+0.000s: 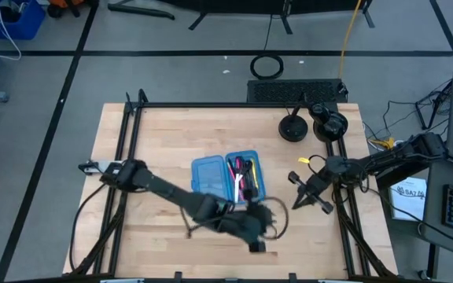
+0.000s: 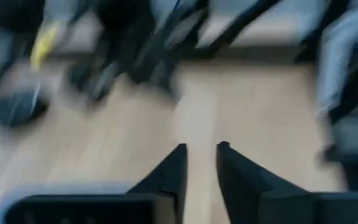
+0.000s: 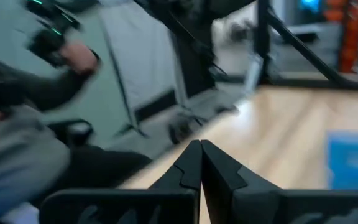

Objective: Pick & place school supplies into a supply box
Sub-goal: Return to Home Position

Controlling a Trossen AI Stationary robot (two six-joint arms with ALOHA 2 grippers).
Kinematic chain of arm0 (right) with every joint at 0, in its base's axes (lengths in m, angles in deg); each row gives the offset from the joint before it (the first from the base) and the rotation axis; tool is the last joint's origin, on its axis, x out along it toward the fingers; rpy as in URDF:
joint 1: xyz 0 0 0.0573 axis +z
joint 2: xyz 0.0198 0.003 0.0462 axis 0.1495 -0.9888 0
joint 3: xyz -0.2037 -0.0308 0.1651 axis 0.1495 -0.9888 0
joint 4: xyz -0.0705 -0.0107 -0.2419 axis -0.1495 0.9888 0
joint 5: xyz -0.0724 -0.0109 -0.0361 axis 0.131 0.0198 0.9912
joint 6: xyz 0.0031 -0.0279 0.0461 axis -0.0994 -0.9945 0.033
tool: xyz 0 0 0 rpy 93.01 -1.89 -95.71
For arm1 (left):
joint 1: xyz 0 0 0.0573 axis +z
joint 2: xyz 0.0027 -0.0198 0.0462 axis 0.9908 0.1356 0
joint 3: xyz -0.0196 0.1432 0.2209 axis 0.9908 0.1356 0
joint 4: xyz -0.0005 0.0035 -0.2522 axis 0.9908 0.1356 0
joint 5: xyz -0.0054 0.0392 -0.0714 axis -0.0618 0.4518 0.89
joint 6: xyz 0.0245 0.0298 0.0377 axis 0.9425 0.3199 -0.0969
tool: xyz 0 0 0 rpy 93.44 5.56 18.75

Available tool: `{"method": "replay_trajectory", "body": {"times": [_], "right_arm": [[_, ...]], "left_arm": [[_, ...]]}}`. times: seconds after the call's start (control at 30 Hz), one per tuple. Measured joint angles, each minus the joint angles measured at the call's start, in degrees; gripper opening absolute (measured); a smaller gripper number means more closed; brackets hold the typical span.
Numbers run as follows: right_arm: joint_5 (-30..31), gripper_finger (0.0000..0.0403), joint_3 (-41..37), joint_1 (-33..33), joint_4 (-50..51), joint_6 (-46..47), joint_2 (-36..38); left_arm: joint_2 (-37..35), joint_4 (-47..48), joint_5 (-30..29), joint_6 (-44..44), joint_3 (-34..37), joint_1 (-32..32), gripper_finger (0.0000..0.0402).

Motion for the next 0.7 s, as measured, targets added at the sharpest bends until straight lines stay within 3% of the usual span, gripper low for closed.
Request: {"method": "replay_trajectory", "body": {"times": [0.1,0.2,0.47,0.7], "right_arm": [[-2.1,0.0,0.0,2.9,-5.9,2.8,0.0],[-2.2,0.0,0.0,6.8,-9.1,2.9,0.0],[-1.4,0.0,0.0,13.6,-12.5,0.2,0.0],[1.3,0.0,0.0,15.3,-11.6,-0.1,0.0]], "left_arm": [[-0.3,-16.3,-0.4,13.4,2.5,-2.9,0.0039],[0.0,-26.8,-0.4,22.3,3.6,-5.0,0.0007],[-0.2,-39.6,-0.2,20.6,3.6,-4.3,0.0004],[-0.1,-40.3,0.1,14.3,3.6,-3.0,0.0004]]}}
